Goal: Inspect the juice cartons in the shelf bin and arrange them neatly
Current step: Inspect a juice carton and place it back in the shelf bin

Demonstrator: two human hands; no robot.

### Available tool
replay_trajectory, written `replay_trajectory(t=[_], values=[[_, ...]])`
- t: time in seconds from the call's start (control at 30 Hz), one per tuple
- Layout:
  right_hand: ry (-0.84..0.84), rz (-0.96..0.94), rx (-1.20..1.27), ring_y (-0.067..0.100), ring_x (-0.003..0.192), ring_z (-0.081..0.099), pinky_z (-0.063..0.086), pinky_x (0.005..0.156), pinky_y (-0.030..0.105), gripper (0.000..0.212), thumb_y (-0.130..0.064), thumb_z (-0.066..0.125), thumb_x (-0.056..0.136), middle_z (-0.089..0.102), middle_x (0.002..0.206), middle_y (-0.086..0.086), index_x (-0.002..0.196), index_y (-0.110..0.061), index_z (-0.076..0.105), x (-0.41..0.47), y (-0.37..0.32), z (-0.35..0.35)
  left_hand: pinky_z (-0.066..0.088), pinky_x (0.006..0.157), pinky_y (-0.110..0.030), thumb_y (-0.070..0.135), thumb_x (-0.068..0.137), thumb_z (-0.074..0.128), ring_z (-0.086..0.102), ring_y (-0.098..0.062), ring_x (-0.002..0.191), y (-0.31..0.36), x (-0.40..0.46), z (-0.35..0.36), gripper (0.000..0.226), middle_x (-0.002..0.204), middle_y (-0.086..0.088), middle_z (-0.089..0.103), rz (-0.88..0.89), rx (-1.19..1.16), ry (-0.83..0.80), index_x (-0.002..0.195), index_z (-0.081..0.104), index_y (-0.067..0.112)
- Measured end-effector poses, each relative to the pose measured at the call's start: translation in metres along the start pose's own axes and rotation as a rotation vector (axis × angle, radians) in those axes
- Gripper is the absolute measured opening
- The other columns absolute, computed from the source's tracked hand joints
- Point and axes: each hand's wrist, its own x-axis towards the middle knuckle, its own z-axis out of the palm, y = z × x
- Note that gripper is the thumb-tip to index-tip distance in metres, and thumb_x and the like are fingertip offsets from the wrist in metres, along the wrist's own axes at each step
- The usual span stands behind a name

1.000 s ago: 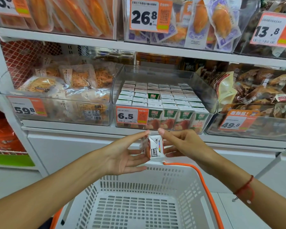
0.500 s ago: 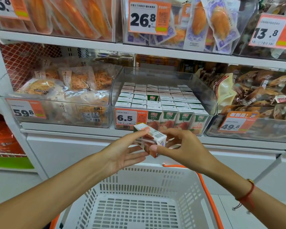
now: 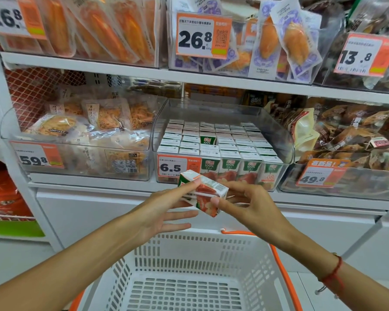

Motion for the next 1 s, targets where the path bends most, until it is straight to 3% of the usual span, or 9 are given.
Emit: replay_trajectory(t=[0.13,0.27,0.43,0.5,0.6,0.7,0.8,0.9,1.0], values=[[0.134,-0.298,-0.450,0.008,0.104,0.066,0.057,0.080,0.037,0.048,-0.039,0.073,0.084,0.070,0.116,-0.013,0.129,-0.028,0.063,-0.003,0.002,-0.002,0.061,0.066,-0.030,0.065,0.049,0.077,0.075,-0.017,0.086,0.002,0.000,-0.003,0.075,0.105,-0.002,0.074,0.068,-0.004,0.052,0.112,0.066,0.026],[0.176,-0.563,-0.670,0.020,0.108,0.065,0.059,0.074,0.042,0.052,-0.025,0.082,0.077,0.068,0.120,-0.002,0.126,-0.024,0.065,-0.003,0.006,0.000,0.061,0.073,-0.029,0.057,0.058,0.078,0.075,-0.019,0.089,0.005,0.000,-0.006,0.059,0.096,-0.007,0.077,0.105,-0.076,0.009,0.107,0.068,0.025],[0.071,-0.567,-0.668,0.013,0.128,0.048,0.047,0.100,0.033,0.047,-0.044,0.077,0.079,0.057,0.133,-0.008,0.122,-0.029,0.066,0.002,0.006,-0.004,0.060,0.075,-0.023,0.033,0.062,0.080,0.074,-0.020,0.089,0.001,0.001,-0.008,0.058,0.098,-0.010,0.076,0.168,-0.139,0.041,0.115,0.067,0.016],[0.067,-0.496,-0.596,0.004,0.130,0.043,0.040,0.104,0.023,0.052,-0.056,0.067,0.082,0.051,0.137,-0.015,0.129,-0.034,0.059,0.003,0.009,-0.008,0.060,0.081,-0.026,0.031,0.068,0.079,0.074,-0.020,0.093,0.002,0.001,-0.005,0.056,0.100,-0.009,0.076,0.236,-0.114,0.049,0.120,0.064,0.019],[0.005,-0.214,-0.224,-0.001,0.126,0.047,0.043,0.100,0.022,0.061,-0.059,0.062,0.084,0.047,0.137,-0.027,0.139,-0.047,0.039,0.002,0.014,-0.008,0.059,0.080,-0.025,0.033,0.070,0.077,0.073,-0.019,0.095,0.004,-0.001,0.002,0.058,0.102,-0.005,0.076,0.354,-0.091,0.048,0.124,0.058,0.025],[-0.040,-0.099,0.134,0.008,0.111,0.063,0.051,0.090,0.022,0.056,-0.036,0.071,0.084,0.062,0.120,-0.022,0.133,-0.042,0.043,0.008,0.018,-0.003,0.056,0.071,-0.014,0.034,0.073,0.074,0.070,0.000,0.092,0.009,-0.002,0.009,0.051,0.095,0.018,0.074,0.495,0.018,0.073,0.120,0.054,0.038],[-0.005,-0.119,0.196,0.012,0.105,0.067,0.053,0.087,0.022,0.054,-0.017,0.074,0.085,0.066,0.115,-0.014,0.130,-0.031,0.046,0.020,0.017,-0.003,0.047,0.063,-0.002,0.034,0.072,0.073,0.063,0.018,0.086,0.019,-0.001,0.010,0.046,0.091,0.028,0.070,0.590,0.122,0.117,0.112,0.053,0.046],[0.018,-0.142,0.231,0.014,0.108,0.067,0.054,0.090,0.027,0.055,-0.012,0.073,0.085,0.064,0.122,-0.006,0.130,-0.029,0.046,0.039,0.016,-0.010,0.045,0.063,0.000,0.027,0.074,0.077,0.059,0.021,0.089,0.035,0.010,0.009,0.045,0.110,0.021,0.064,0.686,0.197,0.155,0.109,0.055,0.045],[0.047,-0.151,0.188,0.010,0.110,0.065,0.056,0.087,0.027,0.054,-0.019,0.071,0.087,0.063,0.122,-0.012,0.131,-0.036,0.045,0.066,0.020,-0.024,0.045,0.064,0.000,0.021,0.079,0.077,0.060,0.016,0.093,0.059,0.035,0.011,0.043,0.112,0.022,0.060,0.776,0.276,0.173,0.108,0.055,0.044]])
